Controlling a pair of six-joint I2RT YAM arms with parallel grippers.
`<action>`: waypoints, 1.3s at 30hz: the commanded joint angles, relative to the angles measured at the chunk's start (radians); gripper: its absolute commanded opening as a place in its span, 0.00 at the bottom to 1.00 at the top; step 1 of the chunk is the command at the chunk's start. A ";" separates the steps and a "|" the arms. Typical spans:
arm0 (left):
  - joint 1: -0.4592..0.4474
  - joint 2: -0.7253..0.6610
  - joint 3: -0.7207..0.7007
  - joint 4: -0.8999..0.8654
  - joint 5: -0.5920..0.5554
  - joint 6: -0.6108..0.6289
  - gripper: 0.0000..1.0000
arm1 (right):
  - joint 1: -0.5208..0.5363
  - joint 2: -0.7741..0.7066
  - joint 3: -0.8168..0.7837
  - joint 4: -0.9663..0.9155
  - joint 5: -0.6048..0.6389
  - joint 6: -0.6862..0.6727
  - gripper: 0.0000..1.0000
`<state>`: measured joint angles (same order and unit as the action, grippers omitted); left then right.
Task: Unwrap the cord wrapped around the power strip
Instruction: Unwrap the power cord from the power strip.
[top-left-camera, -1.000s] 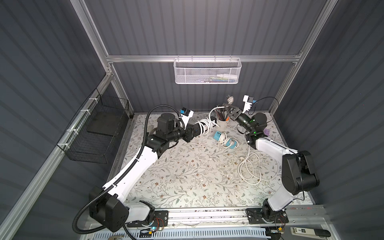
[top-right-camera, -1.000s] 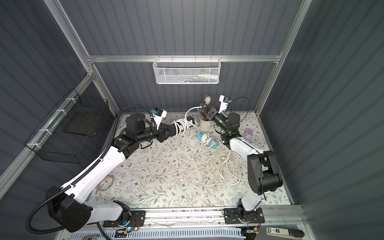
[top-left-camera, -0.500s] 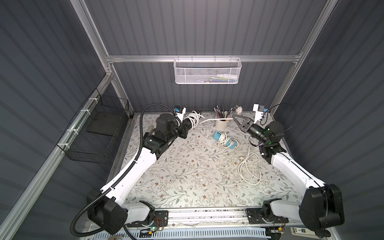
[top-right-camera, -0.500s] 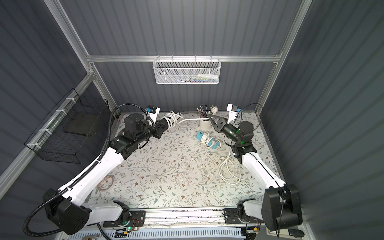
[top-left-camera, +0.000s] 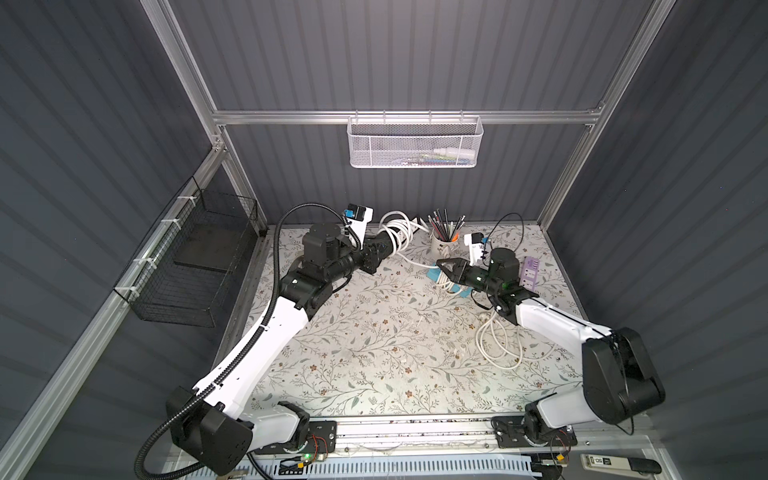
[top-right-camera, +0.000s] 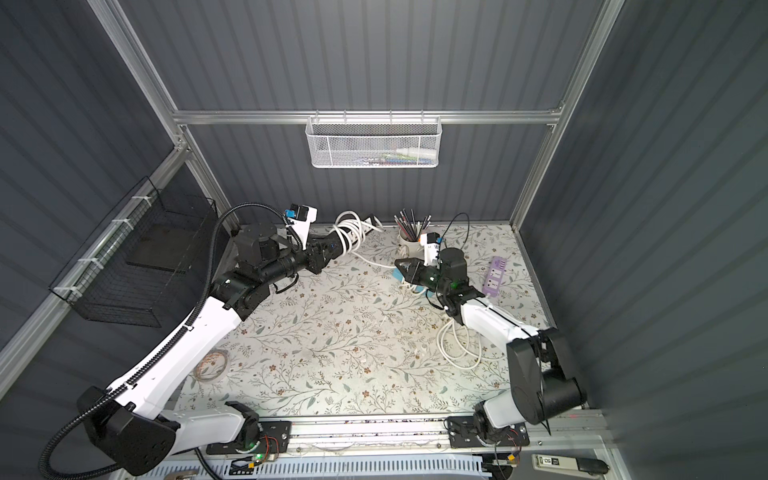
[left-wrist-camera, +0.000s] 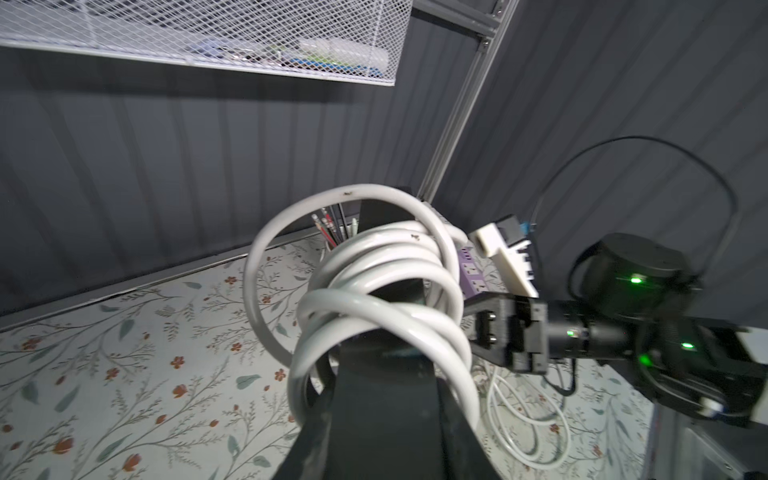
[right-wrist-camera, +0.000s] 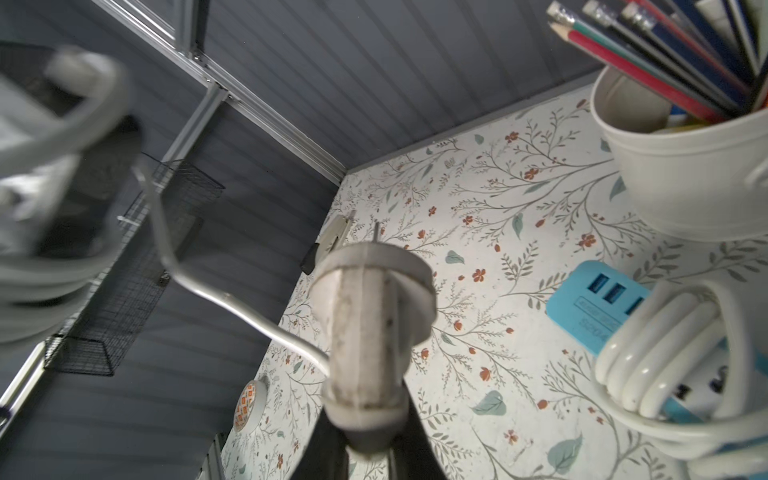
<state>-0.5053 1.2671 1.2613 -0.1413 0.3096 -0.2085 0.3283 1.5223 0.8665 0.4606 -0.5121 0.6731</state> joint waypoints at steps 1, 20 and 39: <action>-0.004 -0.050 -0.006 0.103 0.130 -0.063 0.00 | 0.004 0.056 0.099 0.082 0.033 -0.014 0.00; -0.004 0.024 -0.094 -0.036 0.046 -0.052 0.00 | -0.200 -0.052 0.398 -0.008 -0.093 0.033 0.00; 0.073 0.009 0.023 -0.045 -0.291 0.000 0.00 | -0.518 -0.547 0.085 -0.494 0.015 0.004 0.00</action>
<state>-0.4358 1.3411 1.2186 -0.2966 0.1123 -0.2386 -0.1711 0.9993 1.0008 0.1146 -0.5762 0.7002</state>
